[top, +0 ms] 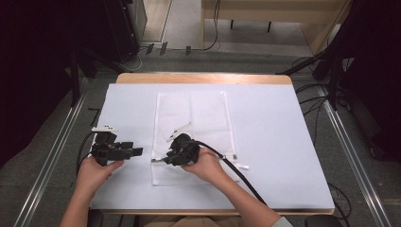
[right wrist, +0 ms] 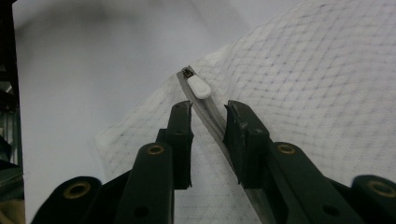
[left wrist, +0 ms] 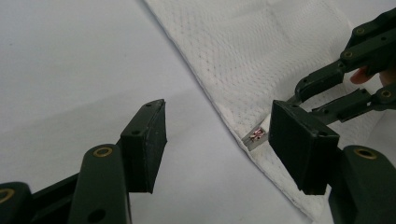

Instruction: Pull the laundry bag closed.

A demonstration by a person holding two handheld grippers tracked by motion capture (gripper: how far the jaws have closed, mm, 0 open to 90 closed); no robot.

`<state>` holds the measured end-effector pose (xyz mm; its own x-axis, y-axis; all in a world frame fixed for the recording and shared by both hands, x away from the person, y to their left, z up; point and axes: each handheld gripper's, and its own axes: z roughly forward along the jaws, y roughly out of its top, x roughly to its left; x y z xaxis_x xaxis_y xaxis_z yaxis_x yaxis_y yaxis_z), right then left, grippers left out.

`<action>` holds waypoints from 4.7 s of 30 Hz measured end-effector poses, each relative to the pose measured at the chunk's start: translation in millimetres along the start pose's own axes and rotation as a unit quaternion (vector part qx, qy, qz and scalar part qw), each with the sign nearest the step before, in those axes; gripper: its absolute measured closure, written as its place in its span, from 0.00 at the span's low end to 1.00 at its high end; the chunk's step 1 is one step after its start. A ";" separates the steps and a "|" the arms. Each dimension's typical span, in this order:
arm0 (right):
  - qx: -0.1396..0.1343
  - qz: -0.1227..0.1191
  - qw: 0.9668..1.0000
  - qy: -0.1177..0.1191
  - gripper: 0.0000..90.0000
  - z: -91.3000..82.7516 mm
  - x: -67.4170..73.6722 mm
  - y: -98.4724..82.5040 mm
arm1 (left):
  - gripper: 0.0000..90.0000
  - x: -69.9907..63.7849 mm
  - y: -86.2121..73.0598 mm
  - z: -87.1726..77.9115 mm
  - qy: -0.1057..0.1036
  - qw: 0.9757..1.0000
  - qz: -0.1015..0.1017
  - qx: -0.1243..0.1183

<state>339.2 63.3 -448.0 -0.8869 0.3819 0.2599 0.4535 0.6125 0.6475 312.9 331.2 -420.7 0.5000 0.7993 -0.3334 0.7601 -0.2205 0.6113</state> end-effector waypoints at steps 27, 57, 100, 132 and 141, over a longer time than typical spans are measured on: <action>0.017 -0.013 1.000 0.005 0.89 32.6 11.7 13.1 | 0.42 4.1 -2.4 -0.5 -0.002 1.000 -0.003 -0.008; -0.009 -0.060 0.998 -0.013 0.98 10.0 16.6 29.5 | 0.51 -6.1 -3.7 6.1 -0.054 0.998 0.036 0.014; 0.014 -0.095 0.994 0.044 0.98 4.2 16.9 35.6 | 0.95 -27.9 -0.1 37.7 -0.079 0.983 0.119 0.113; 0.014 -0.090 0.996 0.020 0.98 7.0 2.3 27.1 | 0.98 -24.5 4.1 35.7 -0.085 0.985 0.080 0.123; 0.011 -0.083 0.996 0.017 0.98 2.5 -1.7 22.0 | 0.98 -23.7 3.3 34.4 -0.086 0.986 0.085 0.114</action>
<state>350.9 77.9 -436.0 -0.9520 0.2511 0.1749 0.3021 0.6807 0.6674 317.9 292.3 -435.5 0.6761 0.6375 -0.3694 0.7233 -0.4787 0.4977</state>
